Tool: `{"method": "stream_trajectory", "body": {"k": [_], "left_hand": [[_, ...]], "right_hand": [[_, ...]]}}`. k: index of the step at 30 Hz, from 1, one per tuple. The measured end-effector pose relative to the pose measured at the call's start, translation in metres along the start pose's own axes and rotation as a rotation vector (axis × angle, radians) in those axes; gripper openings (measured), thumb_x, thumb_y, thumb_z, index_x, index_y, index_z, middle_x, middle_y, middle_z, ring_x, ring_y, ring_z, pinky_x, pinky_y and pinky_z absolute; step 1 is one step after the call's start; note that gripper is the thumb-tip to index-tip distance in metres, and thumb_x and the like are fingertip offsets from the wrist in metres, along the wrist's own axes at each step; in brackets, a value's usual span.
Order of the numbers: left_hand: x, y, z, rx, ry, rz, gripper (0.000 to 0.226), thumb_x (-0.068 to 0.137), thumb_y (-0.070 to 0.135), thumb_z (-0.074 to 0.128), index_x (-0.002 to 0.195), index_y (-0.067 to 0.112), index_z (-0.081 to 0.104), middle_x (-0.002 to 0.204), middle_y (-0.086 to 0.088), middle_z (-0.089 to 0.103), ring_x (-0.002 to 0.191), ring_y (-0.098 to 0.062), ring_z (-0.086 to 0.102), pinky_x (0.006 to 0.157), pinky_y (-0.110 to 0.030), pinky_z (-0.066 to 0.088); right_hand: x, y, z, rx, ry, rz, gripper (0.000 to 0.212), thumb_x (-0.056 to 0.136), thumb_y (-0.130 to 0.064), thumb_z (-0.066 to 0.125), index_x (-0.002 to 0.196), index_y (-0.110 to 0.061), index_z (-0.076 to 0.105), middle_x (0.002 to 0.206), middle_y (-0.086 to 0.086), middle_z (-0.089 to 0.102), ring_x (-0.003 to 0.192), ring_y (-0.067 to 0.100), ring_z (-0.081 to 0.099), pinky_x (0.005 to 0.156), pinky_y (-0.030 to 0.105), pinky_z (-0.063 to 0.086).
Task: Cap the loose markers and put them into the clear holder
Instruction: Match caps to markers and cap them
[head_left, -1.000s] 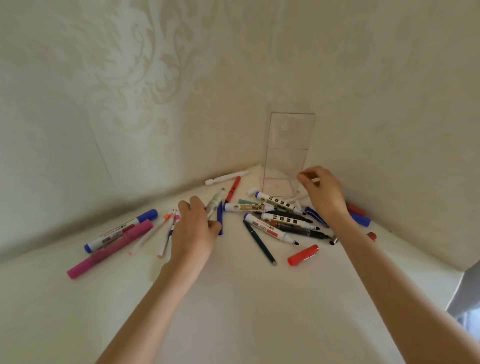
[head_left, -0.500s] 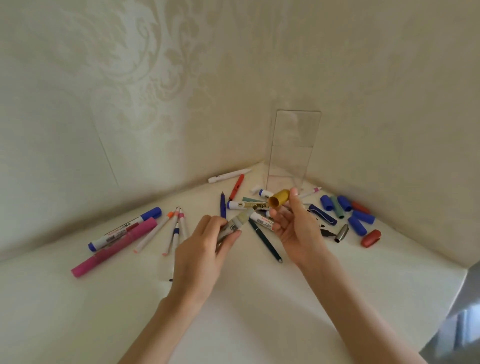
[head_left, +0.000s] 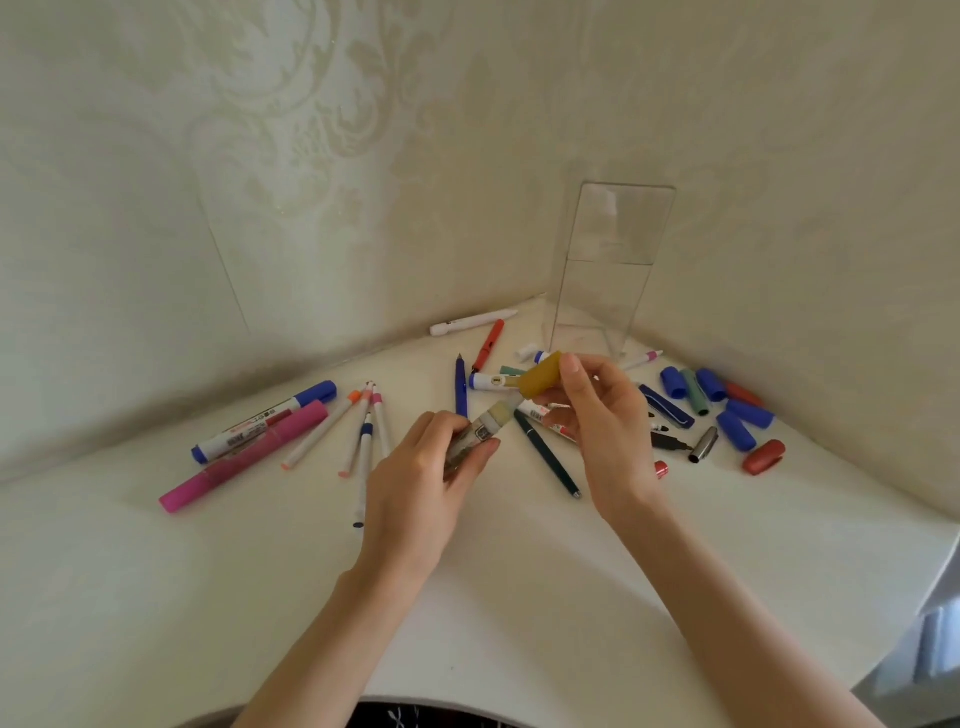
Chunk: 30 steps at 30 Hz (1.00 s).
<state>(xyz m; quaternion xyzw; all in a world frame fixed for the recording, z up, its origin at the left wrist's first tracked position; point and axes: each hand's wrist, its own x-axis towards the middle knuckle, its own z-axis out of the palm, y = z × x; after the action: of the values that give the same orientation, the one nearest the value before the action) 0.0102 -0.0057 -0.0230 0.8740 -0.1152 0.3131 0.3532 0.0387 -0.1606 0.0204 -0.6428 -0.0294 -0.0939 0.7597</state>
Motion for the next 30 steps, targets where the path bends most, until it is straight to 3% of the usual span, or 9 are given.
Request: {"method": "stream_trajectory", "body": {"k": [3, 6, 12, 18, 23, 26, 28, 30], "left_hand": [[0.000, 0.001, -0.001, 0.001, -0.005, 0.016, 0.036, 0.085, 0.045, 0.049, 0.089, 0.012, 0.062, 0.070, 0.008, 0.055, 0.054, -0.007, 0.046, 0.044, -0.023, 0.039], [-0.001, 0.002, -0.003, -0.048, -0.038, 0.008, 0.036, 0.090, 0.044, 0.044, 0.090, 0.012, 0.061, 0.065, 0.015, 0.047, 0.052, -0.005, 0.045, 0.047, -0.014, 0.034], [-0.002, 0.013, -0.007, -0.331, -0.104, -0.134, 0.025, 0.087, 0.037, 0.047, 0.083, 0.015, 0.058, 0.060, 0.011, 0.048, 0.055, -0.009, 0.046, 0.051, -0.011, 0.033], [-0.003, 0.014, -0.019, -0.666, -0.186, -0.250, 0.033, 0.085, 0.036, 0.050, 0.089, 0.006, 0.064, 0.059, -0.002, 0.050, 0.043, -0.008, 0.034, 0.042, -0.018, 0.028], [0.002, 0.019, -0.026, -0.937, -0.261, -0.387, 0.029, 0.083, 0.031, 0.051, 0.085, 0.008, 0.068, 0.057, 0.000, 0.052, 0.036, -0.009, 0.030, 0.036, -0.016, 0.021], [0.000, 0.011, -0.033, -0.759, -0.261, -0.331, 0.028, 0.085, 0.034, 0.053, 0.080, 0.010, 0.067, 0.053, -0.004, 0.053, 0.038, -0.012, 0.034, 0.038, -0.019, 0.026], [-0.004, 0.001, -0.043, -0.612, -0.320, -0.276, 0.028, 0.085, 0.041, 0.059, 0.082, 0.015, 0.068, 0.058, -0.014, 0.055, 0.044, -0.014, 0.039, 0.042, -0.024, 0.030], [-0.006, -0.009, -0.058, -0.501, -0.407, -0.209, 0.019, 0.086, 0.040, 0.059, 0.085, 0.023, 0.068, 0.061, -0.004, 0.054, 0.050, -0.011, 0.041, 0.048, -0.022, 0.032]], "right_hand": [[-0.005, 0.001, 0.002, -0.047, -0.109, -0.061, 0.015, 0.093, -0.015, 0.051, 0.108, -0.017, 0.055, 0.079, 0.001, 0.072, 0.074, 0.016, 0.066, 0.068, 0.030, 0.055], [-0.009, 0.004, 0.004, -0.140, -0.223, -0.165, 0.015, 0.092, -0.007, 0.052, 0.103, -0.017, 0.056, 0.087, 0.003, 0.071, 0.077, 0.015, 0.065, 0.068, 0.028, 0.054], [-0.013, 0.007, 0.012, -0.044, -0.216, -0.190, 0.013, 0.089, 0.000, 0.055, 0.094, -0.011, 0.059, 0.086, 0.006, 0.068, 0.074, 0.011, 0.062, 0.068, 0.022, 0.050], [-0.020, 0.003, 0.020, -0.032, -0.211, -0.299, 0.015, 0.088, 0.001, 0.056, 0.091, -0.014, 0.059, 0.080, -0.013, 0.069, 0.075, 0.004, 0.063, 0.070, 0.017, 0.049], [-0.022, -0.002, 0.031, -0.038, -0.168, -0.378, 0.016, 0.087, -0.006, 0.057, 0.092, -0.021, 0.060, 0.076, -0.010, 0.064, 0.073, 0.009, 0.060, 0.069, 0.022, 0.049], [-0.030, 0.004, 0.034, -0.127, -0.196, -0.323, 0.010, 0.089, -0.014, 0.053, 0.093, -0.023, 0.053, 0.078, -0.008, 0.063, 0.076, 0.012, 0.060, 0.074, 0.030, 0.050], [-0.031, 0.005, 0.025, -0.218, -0.314, -0.237, 0.007, 0.091, -0.014, 0.051, 0.097, -0.017, 0.048, 0.083, -0.003, 0.064, 0.080, 0.013, 0.060, 0.076, 0.030, 0.049], [-0.030, -0.002, 0.010, -0.229, -0.490, -0.089, 0.017, 0.091, -0.012, 0.053, 0.105, -0.013, 0.045, 0.083, 0.003, 0.063, 0.077, 0.010, 0.058, 0.072, 0.025, 0.047]]}}
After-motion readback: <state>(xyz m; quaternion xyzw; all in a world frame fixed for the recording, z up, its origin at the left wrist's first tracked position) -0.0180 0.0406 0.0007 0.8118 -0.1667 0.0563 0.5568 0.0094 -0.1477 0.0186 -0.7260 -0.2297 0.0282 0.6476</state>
